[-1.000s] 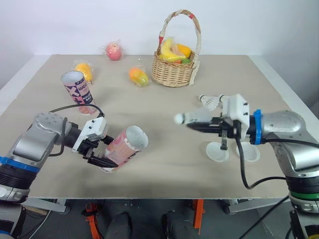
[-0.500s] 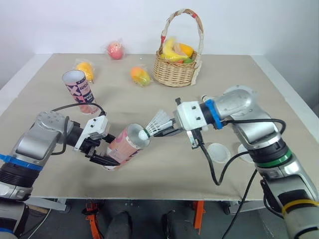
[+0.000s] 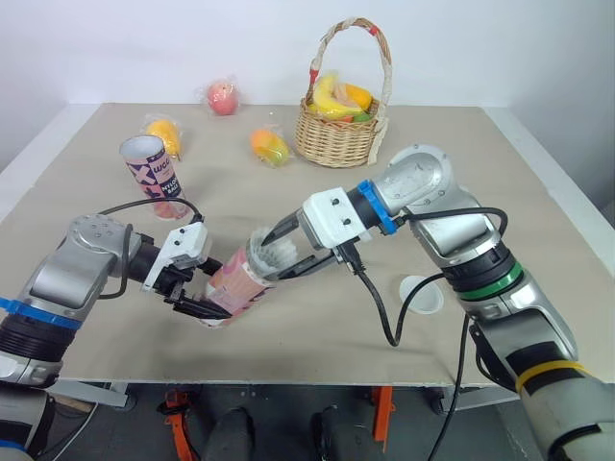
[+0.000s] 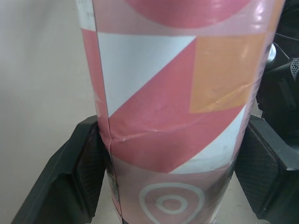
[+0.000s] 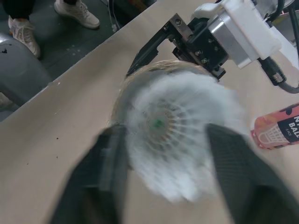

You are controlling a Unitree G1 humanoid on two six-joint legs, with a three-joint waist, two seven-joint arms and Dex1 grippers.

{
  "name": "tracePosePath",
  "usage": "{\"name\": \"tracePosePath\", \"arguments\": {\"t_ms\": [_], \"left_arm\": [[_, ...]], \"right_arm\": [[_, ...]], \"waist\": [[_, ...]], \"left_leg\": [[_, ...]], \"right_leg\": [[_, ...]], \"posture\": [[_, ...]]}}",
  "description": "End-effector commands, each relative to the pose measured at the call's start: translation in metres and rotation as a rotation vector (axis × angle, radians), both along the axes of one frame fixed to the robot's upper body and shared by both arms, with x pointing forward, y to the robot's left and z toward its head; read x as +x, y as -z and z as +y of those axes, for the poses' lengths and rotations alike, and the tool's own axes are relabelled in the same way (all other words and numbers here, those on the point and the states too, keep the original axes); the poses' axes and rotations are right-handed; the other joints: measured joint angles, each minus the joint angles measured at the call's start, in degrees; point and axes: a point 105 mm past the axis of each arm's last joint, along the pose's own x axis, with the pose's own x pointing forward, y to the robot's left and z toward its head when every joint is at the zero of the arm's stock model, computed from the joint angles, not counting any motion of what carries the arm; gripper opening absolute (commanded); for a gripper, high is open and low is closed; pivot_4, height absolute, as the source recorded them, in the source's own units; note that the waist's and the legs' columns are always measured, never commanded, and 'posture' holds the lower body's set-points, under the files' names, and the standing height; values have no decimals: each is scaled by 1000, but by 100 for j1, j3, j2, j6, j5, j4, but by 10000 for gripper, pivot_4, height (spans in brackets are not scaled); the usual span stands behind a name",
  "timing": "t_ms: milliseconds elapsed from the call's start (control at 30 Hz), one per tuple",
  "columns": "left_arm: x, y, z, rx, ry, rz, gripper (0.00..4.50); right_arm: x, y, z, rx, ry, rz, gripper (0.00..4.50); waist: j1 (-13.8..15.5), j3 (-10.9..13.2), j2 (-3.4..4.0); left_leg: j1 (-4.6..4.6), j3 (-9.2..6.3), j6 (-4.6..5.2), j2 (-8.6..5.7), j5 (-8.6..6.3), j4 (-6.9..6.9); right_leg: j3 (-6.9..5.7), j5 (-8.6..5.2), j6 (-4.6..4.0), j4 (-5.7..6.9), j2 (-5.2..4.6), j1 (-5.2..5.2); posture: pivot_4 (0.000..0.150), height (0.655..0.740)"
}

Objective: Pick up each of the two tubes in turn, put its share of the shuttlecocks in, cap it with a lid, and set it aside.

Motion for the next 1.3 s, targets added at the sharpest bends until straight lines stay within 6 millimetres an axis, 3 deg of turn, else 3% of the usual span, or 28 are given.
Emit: {"name": "tracePosePath", "arguments": {"t_ms": [33,133,267,367,433,533,567,600,633,667,767,800,1233,1300], "left_arm": [[1,-9,2,0,-7,-34,36106],[1,-9,2,0,-7,-34,36106],[1,-9,1,0,-1,-35,36106],[0,-8,0,-3,3,-34,36106],[0,-8,0,-4,3,-33,36106],[-1,-7,1,-1,4,-28,36106],[-1,-7,1,0,6,-26,36106],[0,-7,1,2,7,-27,36106],[1,-8,0,2,9,-28,36106],[1,-8,0,2,10,-29,36106],[3,-9,-2,0,15,-32,36106],[3,-9,-2,0,16,-33,36106],[4,-9,-4,-10,13,-35,36106],[4,-8,-4,-10,12,-36,36106]], "right_arm": [[-8,-15,-4,15,-49,-20,44496],[-8,-16,-4,14,-51,-18,44496],[-7,-39,-45,86,-12,88,44496],[5,-51,-57,210,110,165,44496],[16,-49,-62,265,211,210,44496],[19,-34,-66,269,272,255,36320],[16,-31,-66,263,263,261,31571],[13,-29,-63,255,247,267,28852],[10,-26,-58,241,225,270,22030],[8,-24,-54,232,211,271,20185],[1,-18,-42,192,147,265,4177],[0,-16,-36,180,131,263,1076],[-4,11,16,-31,16,272,437],[0,12,34,-45,34,263,437]], "waist": [[0,0,0],[0,0,0],[36,2,-2],[64,2,-3],[33,2,-3],[13,2,-3],[13,2,-2],[11,4,1],[0,7,7],[-2,7,6],[-1,7,6],[-1,7,6],[-2,7,6],[-7,7,6]], "left_leg": [[0,-1,0,0,0,-1],[1,-1,0,0,0,-2],[-3,-3,0,-1,0,1],[-4,-1,0,-11,0,2],[1,2,0,-10,0,0],[3,-2,0,6,-1,-3],[2,-2,0,7,-1,-4],[2,-2,0,7,-1,-4],[2,-2,0,7,0,-4],[0,1,1,6,-1,-4],[0,-1,1,7,-1,-4],[0,-1,1,7,-1,-4],[-1,-3,1,11,-1,-3],[-1,-3,1,12,-1,-3]], "right_leg": [[0,-1,-2,0,0,0],[-1,-1,-2,0,1,0],[-4,0,0,0,-2,1],[-2,0,1,-2,-13,5],[1,0,0,-2,-10,5],[-3,-2,-7,0,5,2],[-4,-2,-9,0,6,-1],[-3,-2,-9,1,7,-1],[-2,-3,-10,2,8,-2],[1,-3,-8,2,8,-5],[-1,-5,-7,2,9,-4],[-1,-5,-6,1,9,-4],[-4,-3,-7,2,12,-5],[-4,-2,-9,2,12,-5]], "posture": [[1500,7400],[1500,7400],[1500,7400],[1500,7400],[1500,7400],[1500,7400],[1500,7400],[1500,7400],[1500,7400],[1500,7400],[1500,7400],[1500,7400],[1500,7400],[1500,7400]]}}
